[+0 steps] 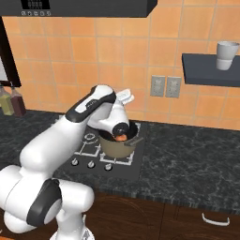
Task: Put the garlic and onion in the pot. Retrieve the spatula and lightly stir the vegetables in the pot.
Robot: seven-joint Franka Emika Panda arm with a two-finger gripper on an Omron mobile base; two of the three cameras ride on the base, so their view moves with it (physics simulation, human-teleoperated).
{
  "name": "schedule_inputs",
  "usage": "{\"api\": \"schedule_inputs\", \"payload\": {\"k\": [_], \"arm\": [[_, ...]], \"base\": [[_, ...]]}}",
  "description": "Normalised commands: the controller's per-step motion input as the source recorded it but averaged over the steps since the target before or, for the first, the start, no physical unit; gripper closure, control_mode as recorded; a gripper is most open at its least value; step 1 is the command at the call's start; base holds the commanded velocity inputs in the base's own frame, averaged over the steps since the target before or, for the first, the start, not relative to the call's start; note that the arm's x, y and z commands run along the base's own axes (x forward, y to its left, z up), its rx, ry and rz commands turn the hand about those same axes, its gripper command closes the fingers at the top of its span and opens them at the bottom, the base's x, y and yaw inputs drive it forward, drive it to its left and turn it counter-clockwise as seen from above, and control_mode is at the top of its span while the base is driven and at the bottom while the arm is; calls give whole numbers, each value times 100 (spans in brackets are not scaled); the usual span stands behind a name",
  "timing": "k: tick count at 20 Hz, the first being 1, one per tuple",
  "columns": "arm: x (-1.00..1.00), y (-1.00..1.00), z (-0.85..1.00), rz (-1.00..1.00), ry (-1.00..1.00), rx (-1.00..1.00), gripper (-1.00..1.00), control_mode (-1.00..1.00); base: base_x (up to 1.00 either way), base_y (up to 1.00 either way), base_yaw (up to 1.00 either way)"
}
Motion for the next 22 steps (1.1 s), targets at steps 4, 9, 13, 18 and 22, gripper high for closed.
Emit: {"api": "schedule_inputs", "payload": {"k": [4,9,13,18,22], "arm": [[0,1,-42,-7,7,-13,100,-100],[-23,0,-12,-6,20,0,100,-100],[-19,0,0,-5,27,8,100,-100],[9,-1,-14,-4,21,7,100,-100],[28,-19,-46,1,1,15,100,-100]], "base": [[0,0,0],[0,0,0],[0,0,0],[0,0,0],[0,0,0]]}}
